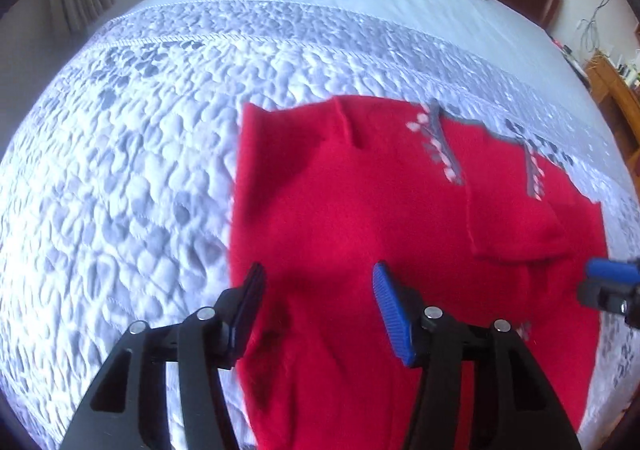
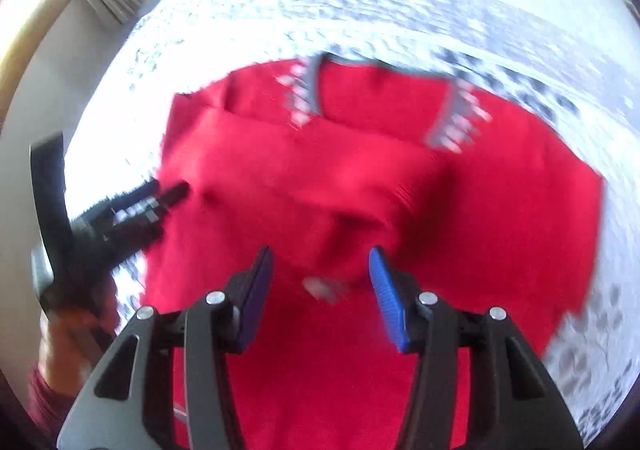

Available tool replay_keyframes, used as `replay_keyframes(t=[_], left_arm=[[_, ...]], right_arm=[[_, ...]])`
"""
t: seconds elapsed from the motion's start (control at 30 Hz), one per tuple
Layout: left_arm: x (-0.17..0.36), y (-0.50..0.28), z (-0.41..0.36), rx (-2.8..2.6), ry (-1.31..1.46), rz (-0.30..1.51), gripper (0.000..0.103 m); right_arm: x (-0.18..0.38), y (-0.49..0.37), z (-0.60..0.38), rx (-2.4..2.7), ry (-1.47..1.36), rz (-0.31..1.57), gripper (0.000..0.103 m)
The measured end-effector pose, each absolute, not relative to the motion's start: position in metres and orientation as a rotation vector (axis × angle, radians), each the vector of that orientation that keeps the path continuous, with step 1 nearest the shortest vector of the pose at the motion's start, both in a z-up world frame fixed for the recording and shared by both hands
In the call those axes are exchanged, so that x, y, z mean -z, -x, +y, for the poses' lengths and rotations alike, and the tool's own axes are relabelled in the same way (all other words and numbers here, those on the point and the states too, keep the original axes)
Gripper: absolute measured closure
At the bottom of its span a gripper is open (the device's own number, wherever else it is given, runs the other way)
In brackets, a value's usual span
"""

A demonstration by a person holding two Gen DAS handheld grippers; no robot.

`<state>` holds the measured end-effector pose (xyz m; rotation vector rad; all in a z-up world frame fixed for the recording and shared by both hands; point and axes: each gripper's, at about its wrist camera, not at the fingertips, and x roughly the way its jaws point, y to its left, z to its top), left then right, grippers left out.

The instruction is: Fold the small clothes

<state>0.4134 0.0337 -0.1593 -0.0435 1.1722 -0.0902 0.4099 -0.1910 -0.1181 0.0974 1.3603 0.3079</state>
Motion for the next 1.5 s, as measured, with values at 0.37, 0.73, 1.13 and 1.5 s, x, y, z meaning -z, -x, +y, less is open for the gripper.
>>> replay_keyframes(t=[0.37, 0.73, 1.13, 1.5], left_arm=[[0.191, -0.426, 0.040, 0.080, 0.063, 1.207, 0.044], [0.194, -0.423, 0.038, 0.068, 0.066, 1.205, 0.044], [0.197, -0.426, 0.029, 0.042, 0.041, 1.204, 0.043], [0.198, -0.428, 0.026, 0.024, 0.026, 1.201, 0.042]], right_arm=[[0.183, -0.475, -0.135, -0.216, -0.072, 1.530, 0.055], [0.147, -0.460, -0.200, -0.206, -0.156, 1.402, 0.096], [0.134, -0.392, -0.387, 0.049, -0.189, 1.351, 0.075], [0.174, -0.386, -0.434, -0.047, -0.526, 1.361, 0.048]])
